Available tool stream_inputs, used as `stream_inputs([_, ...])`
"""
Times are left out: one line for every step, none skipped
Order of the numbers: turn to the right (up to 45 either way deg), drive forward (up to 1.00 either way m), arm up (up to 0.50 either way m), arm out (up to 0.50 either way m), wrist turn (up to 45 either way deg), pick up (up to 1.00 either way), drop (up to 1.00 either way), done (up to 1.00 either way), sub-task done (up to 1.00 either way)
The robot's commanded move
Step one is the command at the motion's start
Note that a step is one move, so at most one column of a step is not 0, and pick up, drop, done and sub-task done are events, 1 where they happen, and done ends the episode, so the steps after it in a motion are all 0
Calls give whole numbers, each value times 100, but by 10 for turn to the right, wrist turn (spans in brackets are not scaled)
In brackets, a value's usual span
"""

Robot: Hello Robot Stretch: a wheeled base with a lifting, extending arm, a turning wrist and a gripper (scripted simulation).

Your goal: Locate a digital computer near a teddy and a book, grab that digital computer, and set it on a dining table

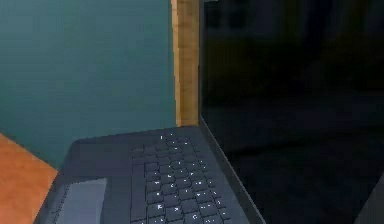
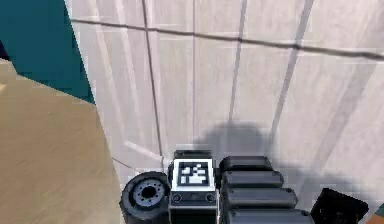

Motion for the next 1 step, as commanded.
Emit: stream_inputs([270, 0, 0, 0, 0, 0, 0, 0, 0])
